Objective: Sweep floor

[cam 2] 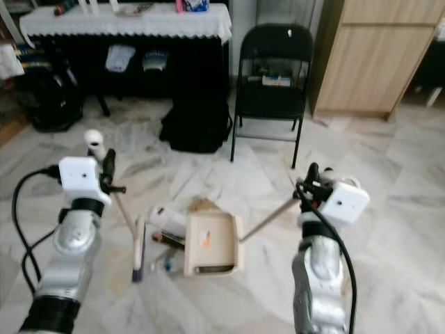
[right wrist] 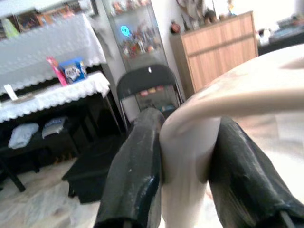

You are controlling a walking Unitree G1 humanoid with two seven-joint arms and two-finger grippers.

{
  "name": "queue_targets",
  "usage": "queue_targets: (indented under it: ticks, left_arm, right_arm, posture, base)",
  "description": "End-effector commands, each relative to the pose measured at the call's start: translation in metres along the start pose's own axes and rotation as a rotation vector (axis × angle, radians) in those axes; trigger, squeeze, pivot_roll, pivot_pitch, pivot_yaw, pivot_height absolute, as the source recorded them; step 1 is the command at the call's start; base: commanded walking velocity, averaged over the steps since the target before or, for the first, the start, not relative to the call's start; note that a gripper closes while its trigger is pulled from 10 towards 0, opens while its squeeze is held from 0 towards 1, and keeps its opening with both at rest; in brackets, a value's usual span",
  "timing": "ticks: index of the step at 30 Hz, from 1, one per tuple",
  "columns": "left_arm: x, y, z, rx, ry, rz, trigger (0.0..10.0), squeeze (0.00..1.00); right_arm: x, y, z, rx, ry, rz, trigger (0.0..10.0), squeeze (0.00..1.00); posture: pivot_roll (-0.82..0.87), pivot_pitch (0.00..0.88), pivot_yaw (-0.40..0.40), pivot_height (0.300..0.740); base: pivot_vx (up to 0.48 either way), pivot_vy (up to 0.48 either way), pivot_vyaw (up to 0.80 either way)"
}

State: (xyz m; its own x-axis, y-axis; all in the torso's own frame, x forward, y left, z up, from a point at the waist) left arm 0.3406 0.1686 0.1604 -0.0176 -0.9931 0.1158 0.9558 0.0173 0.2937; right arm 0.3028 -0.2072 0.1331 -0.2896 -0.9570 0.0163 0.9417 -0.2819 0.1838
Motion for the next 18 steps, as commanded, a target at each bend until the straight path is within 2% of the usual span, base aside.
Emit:
queue_targets:
  ticks: [1, 18]
  left_arm:
    - [-0.0025, 0.0053, 0.0169, 0.065, 0.022, -0.005, 10.0, 0.00]
    - [-0.0006, 0.0064, 0.0172, 0.060, 0.019, -0.013, 10.0, 0.00]
  right_arm:
    - [-0.0047, 0.0044, 0.0158, 0.062, 0.027, 0.003, 10.0, 0.00]
    - [-0.0080, 0.0054, 0.0156, 0.056, 0.050, -0.003, 10.0, 0.00]
  posture:
    - [0.05, 0.000, 0.032, 0.740]
    - [0.06, 0.000, 0.033, 0.740]
  base:
    - [0.000, -0.300, 0.00]
    - [0.000, -0.303, 0.00]
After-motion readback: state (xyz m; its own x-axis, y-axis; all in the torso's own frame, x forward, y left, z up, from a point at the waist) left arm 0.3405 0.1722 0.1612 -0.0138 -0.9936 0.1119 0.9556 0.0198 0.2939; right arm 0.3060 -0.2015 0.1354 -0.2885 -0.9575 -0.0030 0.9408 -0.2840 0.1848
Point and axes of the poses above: a point about 5 cm out from each wrist's last joint towards the gripper, its own y axis pointing out of the wrist towards the gripper, its own z axis along the axis of the wrist's last joint, x = y × z, the point moved 3 cm from there along y, pointing out of the wrist towards the gripper, and after that the axes turned 13 degrees about -y, right-handed, at the moved point
